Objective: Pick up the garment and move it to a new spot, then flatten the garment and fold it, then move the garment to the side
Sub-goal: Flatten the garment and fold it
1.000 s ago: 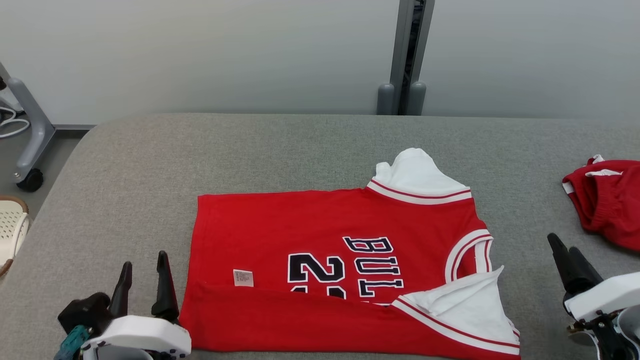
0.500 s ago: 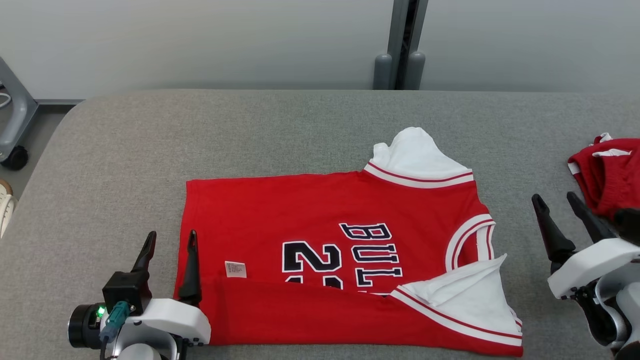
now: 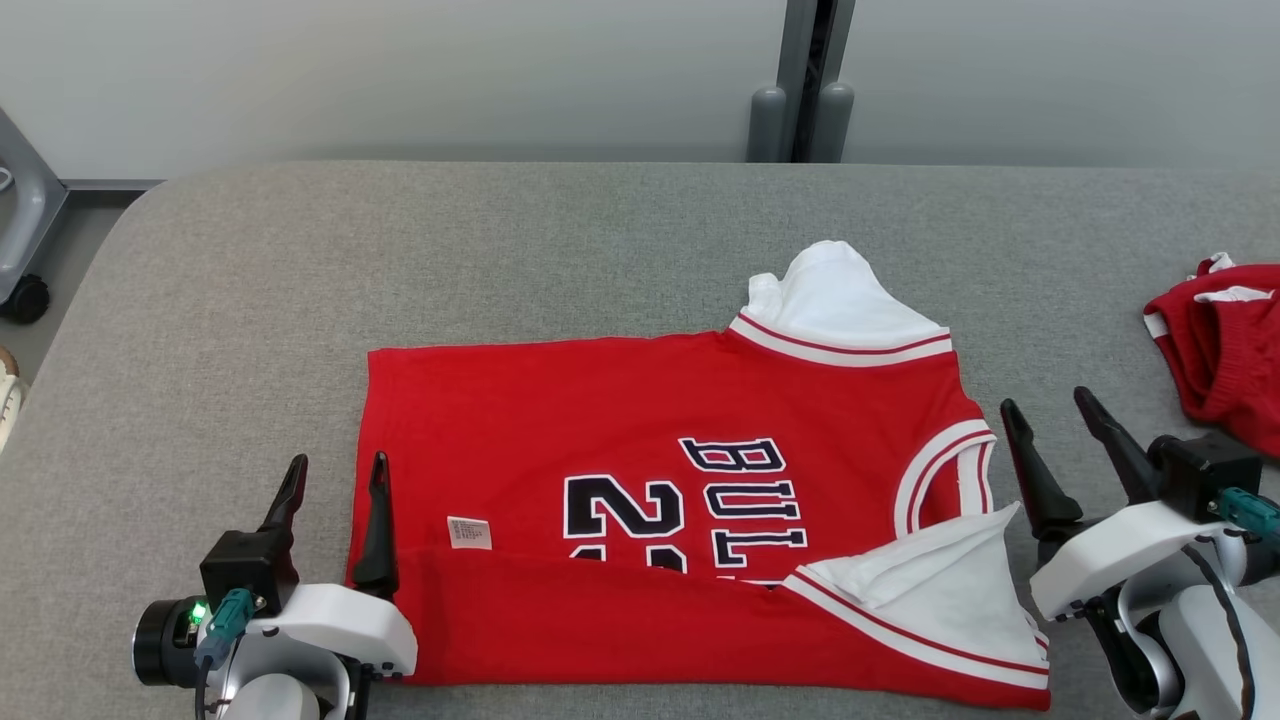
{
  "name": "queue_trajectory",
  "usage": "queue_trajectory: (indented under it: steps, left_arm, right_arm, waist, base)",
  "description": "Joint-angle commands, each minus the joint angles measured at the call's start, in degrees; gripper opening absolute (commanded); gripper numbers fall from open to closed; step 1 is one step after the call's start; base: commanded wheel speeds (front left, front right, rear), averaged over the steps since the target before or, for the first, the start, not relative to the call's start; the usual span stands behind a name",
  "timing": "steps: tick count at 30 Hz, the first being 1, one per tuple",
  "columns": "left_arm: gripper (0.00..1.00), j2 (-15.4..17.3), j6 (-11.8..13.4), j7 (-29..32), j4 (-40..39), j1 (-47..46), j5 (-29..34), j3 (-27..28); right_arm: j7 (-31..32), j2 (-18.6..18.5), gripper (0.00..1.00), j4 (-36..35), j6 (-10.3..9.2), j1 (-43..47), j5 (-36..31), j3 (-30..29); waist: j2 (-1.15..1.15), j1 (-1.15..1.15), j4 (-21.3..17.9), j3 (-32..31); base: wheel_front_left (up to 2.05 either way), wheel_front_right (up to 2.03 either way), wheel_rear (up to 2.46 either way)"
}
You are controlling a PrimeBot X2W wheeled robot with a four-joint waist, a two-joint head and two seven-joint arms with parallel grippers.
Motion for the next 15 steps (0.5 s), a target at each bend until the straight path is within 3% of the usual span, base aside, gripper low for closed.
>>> queue_trajectory:
  steps: [1, 9, 15]
  left_arm:
    - [1.0, 0.19, -0.21, -0.06, 0.08, -0.71, 0.32, 0.3]
    - [1.0, 0.14, -1.72, -0.06, 2.64, -3.08, 0.31, 0.44]
    - [1.0, 2.15, -4.23, 0.07, 10.61, -9.78, 1.4, -1.12]
  right_arm:
    - [-0.29, -0.01, 1.0, 0.04, 0.02, 0.45, -0.09, -0.22]
    - [0.67, 0.77, 1.0, -0.35, 0.01, -0.8, -0.67, -1.17]
    - [1.63, 1.26, 1.0, -1.38, 0.01, -1.96, -0.12, -1.25]
  waist:
    - [0.0, 0.0, 0.02, 0.06]
    - [0.0, 0.0, 0.04, 2.02]
    - [0.0, 0.0, -0.46, 5.17]
  base:
    - [0.0, 0.0, 0.0]
    - [0.0, 0.0, 0.0]
    - [0.0, 0.0, 0.0]
